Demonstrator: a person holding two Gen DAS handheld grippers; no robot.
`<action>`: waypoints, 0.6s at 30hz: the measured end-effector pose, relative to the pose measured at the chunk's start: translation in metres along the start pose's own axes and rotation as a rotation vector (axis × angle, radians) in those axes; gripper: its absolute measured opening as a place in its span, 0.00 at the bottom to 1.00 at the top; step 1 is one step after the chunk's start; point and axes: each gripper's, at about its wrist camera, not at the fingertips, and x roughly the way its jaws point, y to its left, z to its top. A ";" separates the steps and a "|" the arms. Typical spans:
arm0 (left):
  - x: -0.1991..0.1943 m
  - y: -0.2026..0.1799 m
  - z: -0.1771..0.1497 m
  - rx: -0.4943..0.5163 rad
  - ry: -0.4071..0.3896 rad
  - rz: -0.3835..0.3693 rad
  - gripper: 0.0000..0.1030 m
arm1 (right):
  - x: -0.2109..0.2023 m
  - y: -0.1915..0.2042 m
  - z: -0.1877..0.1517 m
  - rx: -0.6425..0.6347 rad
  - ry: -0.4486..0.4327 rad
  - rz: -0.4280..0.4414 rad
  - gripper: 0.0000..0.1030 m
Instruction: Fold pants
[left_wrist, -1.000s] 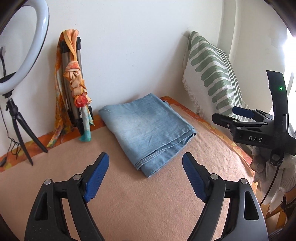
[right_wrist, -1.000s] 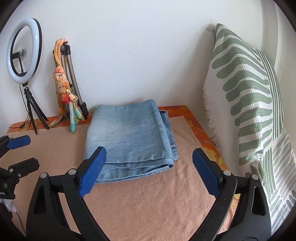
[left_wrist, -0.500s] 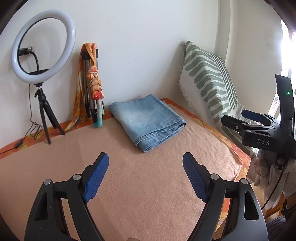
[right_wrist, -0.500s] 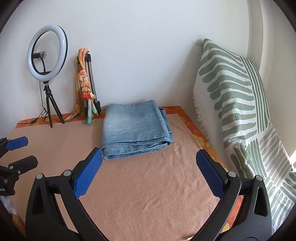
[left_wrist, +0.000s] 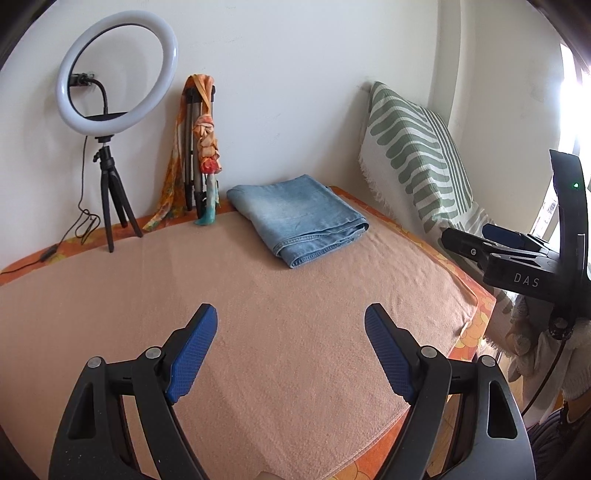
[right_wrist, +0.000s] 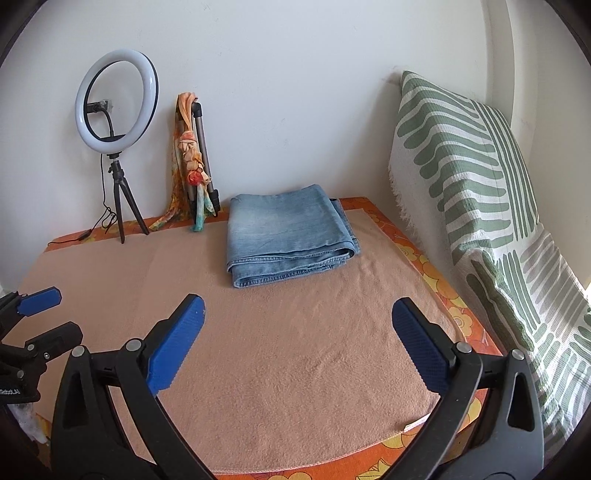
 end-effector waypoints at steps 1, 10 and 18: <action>0.000 0.000 -0.002 0.002 0.004 0.001 0.80 | 0.000 0.001 -0.002 0.000 0.001 0.001 1.00; -0.002 0.006 -0.009 -0.002 0.003 0.010 0.81 | -0.005 0.010 -0.009 0.012 -0.019 0.007 1.00; -0.008 0.006 -0.012 -0.020 -0.005 0.045 0.84 | -0.012 0.017 -0.010 -0.006 -0.058 -0.010 1.00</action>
